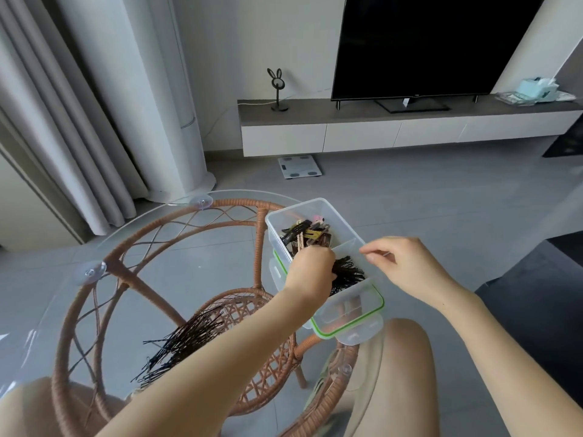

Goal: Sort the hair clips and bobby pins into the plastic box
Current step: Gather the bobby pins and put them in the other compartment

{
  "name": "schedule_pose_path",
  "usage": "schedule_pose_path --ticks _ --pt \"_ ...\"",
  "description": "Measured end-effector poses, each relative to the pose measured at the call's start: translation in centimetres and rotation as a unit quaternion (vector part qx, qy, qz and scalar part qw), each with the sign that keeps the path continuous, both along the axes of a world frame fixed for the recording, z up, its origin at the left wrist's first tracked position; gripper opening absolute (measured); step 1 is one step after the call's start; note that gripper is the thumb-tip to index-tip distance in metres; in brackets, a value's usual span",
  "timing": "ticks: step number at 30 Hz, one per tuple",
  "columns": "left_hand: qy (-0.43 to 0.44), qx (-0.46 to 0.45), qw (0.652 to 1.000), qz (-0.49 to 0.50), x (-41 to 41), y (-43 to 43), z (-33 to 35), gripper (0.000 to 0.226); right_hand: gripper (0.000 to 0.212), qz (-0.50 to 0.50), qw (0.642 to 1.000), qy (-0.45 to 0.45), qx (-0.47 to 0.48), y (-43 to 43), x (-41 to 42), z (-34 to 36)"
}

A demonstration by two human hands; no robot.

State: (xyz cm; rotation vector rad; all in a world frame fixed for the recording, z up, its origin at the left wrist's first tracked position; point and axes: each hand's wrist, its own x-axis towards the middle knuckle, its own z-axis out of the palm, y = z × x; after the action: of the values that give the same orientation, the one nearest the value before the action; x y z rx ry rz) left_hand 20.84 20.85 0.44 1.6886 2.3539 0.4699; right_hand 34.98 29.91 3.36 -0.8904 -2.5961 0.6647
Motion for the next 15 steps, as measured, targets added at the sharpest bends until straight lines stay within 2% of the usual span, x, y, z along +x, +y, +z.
schedule_pose_path --ticks 4,7,10,12,15 --pt "-0.036 -0.024 0.999 -0.001 0.0 0.6 0.6 0.019 0.020 -0.001 1.000 0.001 0.009 -0.1 -0.2 -0.3" --pt "-0.108 -0.034 0.994 -0.003 -0.5 0.9 1.7 0.039 0.020 0.006 1.000 0.000 -0.002 -0.5 -0.4 -0.6" --pt "-0.204 0.000 0.979 0.026 -1.8 0.5 3.5 0.021 0.019 0.012 1.000 -0.005 0.002 -0.9 -0.5 -0.8" --pt "-0.262 0.039 0.963 0.059 -3.3 -0.6 4.5 0.020 0.018 0.012 1.000 -0.003 0.009 -1.5 -0.6 -0.5" --pt "-0.264 0.098 0.955 0.093 -5.8 -3.9 5.2 0.022 0.017 0.024 0.999 0.029 0.021 -3.6 -0.9 0.4"
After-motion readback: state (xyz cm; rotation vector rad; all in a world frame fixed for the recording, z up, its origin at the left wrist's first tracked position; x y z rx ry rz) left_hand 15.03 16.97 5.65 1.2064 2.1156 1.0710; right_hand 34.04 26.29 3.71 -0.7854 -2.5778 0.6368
